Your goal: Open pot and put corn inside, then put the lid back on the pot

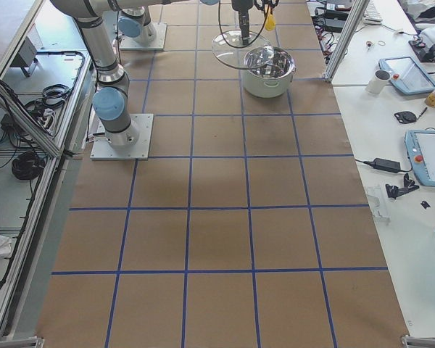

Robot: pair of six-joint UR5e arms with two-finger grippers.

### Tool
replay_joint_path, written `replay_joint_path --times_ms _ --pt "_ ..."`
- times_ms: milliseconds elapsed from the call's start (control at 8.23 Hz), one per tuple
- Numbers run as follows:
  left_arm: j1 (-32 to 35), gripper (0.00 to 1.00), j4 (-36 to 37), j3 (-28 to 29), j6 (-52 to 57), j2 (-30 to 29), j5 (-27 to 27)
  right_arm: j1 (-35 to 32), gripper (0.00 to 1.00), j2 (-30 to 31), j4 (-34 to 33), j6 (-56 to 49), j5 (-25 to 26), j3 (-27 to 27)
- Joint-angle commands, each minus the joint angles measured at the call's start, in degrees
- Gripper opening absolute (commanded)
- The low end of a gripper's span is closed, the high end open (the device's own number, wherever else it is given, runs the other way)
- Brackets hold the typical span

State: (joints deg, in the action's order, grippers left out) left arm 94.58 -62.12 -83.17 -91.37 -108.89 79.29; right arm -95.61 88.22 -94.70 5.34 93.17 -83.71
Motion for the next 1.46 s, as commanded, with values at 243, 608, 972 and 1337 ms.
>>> replay_joint_path --times_ms 243,608,972,1337 --pt "7.63 0.02 7.51 5.91 -9.77 -10.36 0.16 -0.02 0.34 0.02 -0.14 0.02 0.08 -0.14" --pt "11.4 0.02 9.12 7.58 -13.74 -13.36 0.51 -0.02 0.34 0.02 -0.31 -0.15 0.08 -0.05" --pt "12.56 0.06 9.12 7.49 -16.12 -14.33 0.43 0.07 0.34 0.02 -0.22 -0.24 0.08 -0.05" --pt "12.56 0.48 9.12 7.49 -15.95 -14.33 0.95 -0.02 0.34 0.02 -0.31 -0.15 0.17 -0.14"
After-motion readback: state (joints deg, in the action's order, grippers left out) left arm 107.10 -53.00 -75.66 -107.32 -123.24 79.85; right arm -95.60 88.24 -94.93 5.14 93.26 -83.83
